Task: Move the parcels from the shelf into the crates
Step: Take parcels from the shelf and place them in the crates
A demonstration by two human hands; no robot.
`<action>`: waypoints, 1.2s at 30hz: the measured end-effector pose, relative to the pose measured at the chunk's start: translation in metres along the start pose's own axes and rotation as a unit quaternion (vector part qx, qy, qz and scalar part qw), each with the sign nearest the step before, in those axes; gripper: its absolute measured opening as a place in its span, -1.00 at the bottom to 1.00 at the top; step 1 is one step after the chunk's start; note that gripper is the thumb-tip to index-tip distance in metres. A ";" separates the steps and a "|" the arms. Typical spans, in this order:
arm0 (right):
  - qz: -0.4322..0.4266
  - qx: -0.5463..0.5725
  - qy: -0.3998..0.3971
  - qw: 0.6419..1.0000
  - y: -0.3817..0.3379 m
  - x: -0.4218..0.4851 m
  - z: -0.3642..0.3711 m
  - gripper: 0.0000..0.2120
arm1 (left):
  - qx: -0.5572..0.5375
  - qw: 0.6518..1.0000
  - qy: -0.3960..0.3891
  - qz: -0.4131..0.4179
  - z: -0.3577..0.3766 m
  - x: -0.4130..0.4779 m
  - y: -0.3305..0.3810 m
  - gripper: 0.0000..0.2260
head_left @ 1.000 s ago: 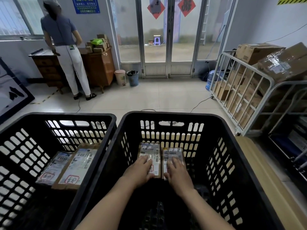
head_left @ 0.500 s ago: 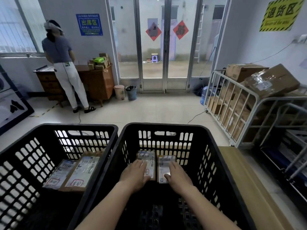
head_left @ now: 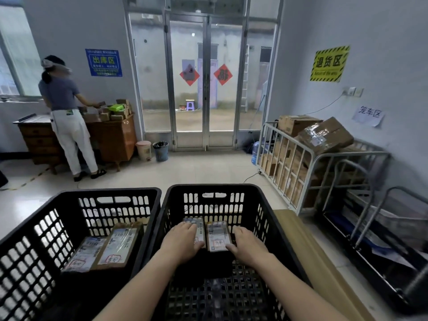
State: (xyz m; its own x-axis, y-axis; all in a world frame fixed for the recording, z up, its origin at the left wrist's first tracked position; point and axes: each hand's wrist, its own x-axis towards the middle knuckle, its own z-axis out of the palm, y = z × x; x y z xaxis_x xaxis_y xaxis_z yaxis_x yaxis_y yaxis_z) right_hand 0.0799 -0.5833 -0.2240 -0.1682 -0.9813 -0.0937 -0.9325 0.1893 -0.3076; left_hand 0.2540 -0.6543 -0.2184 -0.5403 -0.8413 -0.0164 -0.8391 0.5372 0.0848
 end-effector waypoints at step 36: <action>0.292 -0.045 0.150 0.944 -0.002 -0.447 -0.066 -0.30 | -0.009 0.936 0.019 0.351 -0.073 -0.266 0.202 -0.49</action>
State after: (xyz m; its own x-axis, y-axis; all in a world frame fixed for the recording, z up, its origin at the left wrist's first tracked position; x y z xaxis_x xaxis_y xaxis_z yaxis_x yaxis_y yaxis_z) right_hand 0.1363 -0.1479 -0.1192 -0.7315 -0.6796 0.0545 -0.6745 0.7097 -0.2034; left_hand 0.2323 -0.3264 -0.1243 -0.9555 -0.2826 0.0846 -0.2763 0.9579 0.0782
